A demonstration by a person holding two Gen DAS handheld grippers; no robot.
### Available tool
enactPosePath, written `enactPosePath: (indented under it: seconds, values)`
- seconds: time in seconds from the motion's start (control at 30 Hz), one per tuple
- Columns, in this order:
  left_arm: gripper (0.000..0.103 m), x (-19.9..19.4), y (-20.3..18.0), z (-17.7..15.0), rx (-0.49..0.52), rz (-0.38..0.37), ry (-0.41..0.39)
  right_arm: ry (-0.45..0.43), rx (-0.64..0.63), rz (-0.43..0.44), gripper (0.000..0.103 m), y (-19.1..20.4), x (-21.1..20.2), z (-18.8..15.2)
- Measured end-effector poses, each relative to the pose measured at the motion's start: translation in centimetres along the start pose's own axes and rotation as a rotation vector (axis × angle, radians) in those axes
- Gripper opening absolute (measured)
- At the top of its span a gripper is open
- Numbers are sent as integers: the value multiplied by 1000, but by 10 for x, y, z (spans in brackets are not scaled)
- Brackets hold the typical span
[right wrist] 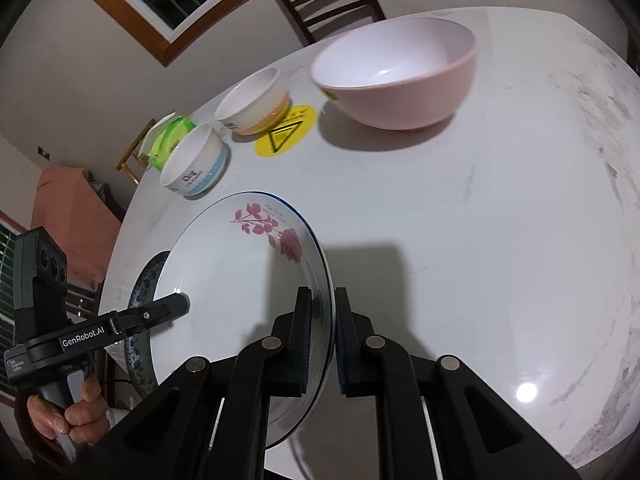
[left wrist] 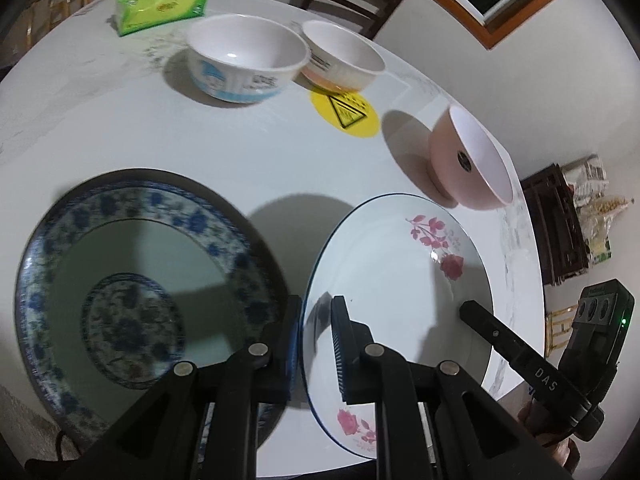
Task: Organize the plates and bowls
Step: 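Lift the pink-flowered plate and carry it over the blue-and-white plates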
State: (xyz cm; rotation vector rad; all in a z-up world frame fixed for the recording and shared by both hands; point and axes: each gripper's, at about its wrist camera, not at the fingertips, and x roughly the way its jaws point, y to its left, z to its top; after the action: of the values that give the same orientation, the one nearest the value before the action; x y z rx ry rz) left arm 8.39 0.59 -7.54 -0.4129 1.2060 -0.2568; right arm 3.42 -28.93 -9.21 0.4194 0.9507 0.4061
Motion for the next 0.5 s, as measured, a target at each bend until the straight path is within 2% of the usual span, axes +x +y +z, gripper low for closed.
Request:
enactPosePath:
  seconds: [0.5]
  values:
    - [15, -45, 63, 0, -123, 27, -84, 39, -100, 67, 12, 62, 25, 5]
